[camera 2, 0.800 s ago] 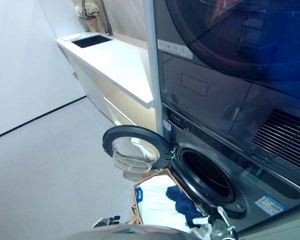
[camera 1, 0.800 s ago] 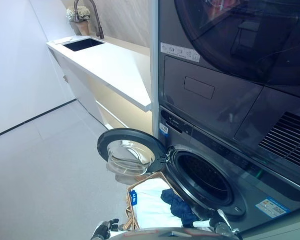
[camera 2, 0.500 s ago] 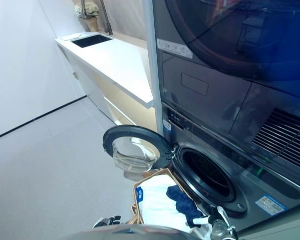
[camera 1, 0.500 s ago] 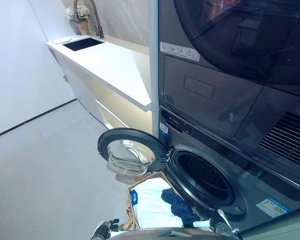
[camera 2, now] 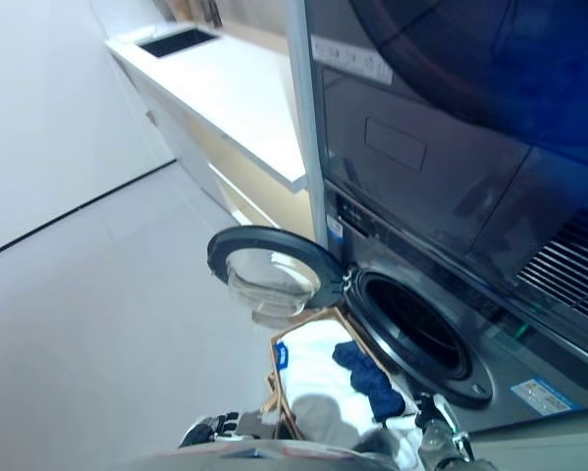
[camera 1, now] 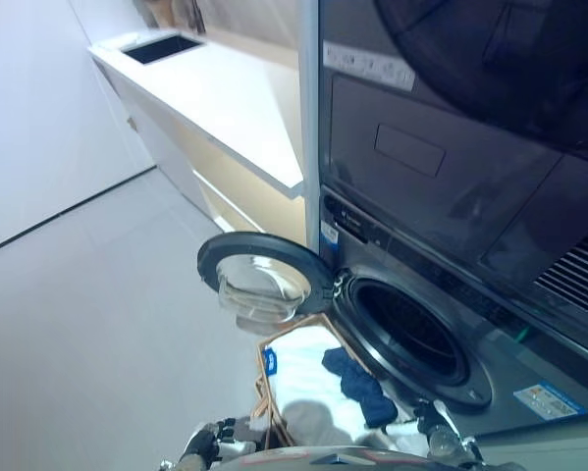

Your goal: Put the clothes in the basket into the washing machine.

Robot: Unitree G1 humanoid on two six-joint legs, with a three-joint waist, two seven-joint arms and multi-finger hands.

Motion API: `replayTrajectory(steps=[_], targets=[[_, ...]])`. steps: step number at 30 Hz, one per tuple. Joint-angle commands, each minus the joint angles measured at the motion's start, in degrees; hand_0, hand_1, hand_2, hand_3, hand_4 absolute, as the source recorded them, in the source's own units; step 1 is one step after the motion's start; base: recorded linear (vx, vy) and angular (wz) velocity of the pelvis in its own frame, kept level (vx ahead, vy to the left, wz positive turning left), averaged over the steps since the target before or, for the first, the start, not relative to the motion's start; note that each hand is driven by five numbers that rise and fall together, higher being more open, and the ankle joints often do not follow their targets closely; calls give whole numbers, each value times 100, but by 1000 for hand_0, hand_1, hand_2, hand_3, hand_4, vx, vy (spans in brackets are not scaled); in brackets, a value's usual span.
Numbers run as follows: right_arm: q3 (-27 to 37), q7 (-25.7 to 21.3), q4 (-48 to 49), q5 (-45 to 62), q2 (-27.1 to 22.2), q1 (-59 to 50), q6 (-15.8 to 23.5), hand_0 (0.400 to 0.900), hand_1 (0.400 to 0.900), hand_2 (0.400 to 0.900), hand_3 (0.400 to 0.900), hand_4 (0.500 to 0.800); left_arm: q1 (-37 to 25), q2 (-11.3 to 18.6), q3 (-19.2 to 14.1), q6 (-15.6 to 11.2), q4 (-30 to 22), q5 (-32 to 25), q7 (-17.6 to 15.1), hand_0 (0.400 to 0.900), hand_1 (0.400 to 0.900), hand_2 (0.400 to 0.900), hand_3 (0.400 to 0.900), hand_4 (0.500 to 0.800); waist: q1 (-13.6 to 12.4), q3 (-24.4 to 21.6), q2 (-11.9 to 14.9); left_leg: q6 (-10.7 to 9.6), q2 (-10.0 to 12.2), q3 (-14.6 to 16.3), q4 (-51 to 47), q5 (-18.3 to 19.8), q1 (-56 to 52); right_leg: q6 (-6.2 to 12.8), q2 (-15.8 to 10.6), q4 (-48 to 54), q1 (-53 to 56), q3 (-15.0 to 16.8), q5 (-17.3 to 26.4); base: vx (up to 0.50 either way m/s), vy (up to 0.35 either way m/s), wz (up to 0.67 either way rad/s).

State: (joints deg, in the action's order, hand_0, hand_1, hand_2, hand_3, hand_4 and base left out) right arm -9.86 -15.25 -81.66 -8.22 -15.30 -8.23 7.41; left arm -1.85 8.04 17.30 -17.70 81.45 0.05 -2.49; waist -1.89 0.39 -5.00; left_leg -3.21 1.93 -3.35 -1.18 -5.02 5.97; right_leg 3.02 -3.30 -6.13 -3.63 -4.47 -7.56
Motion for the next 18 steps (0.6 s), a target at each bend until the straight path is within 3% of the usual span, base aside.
replayTrajectory(steps=[1, 10, 13, 18], targets=[[-149, -350, -65, -120, -114, -740, 81, 900, 900, 900, 900, 800, -418, 51, 63, -178, 62, -103, -197, 900, 900, 900, 900, 800, -155, 179, 188, 303, -514, -11, -185, 99, 260, 124, -198, 761, -399, -94, 1175, -103, 20, 16], [-321, -584, -58, -30, -425, -1521, 8, 900, 900, 900, 900, 800, -647, -78, 408, -226, -187, -348, -341, 900, 900, 900, 900, 800, -324, 784, -131, 315, -573, -169, -57, -45, 868, 48, -290, 398, -1044, -221, 1137, -65, 10, 14], [-392, -717, -162, 46, -656, -1996, -31, 900, 900, 900, 900, 800, -773, -91, 489, -251, -427, -539, -426, 900, 900, 900, 900, 800, -445, 1189, -299, 320, -673, -129, 534, 67, 1368, -22, -351, 17, -1441, -233, 1066, -136, 38, 14], [-464, -861, -341, 93, -842, -2409, -49, 900, 900, 900, 900, 800, -714, -88, 529, -303, -692, -711, -420, 900, 900, 900, 900, 800, -655, 1361, -400, 332, -744, -27, 1064, 207, 1997, -97, -316, -464, -2111, -123, 994, -56, 26, -8]])
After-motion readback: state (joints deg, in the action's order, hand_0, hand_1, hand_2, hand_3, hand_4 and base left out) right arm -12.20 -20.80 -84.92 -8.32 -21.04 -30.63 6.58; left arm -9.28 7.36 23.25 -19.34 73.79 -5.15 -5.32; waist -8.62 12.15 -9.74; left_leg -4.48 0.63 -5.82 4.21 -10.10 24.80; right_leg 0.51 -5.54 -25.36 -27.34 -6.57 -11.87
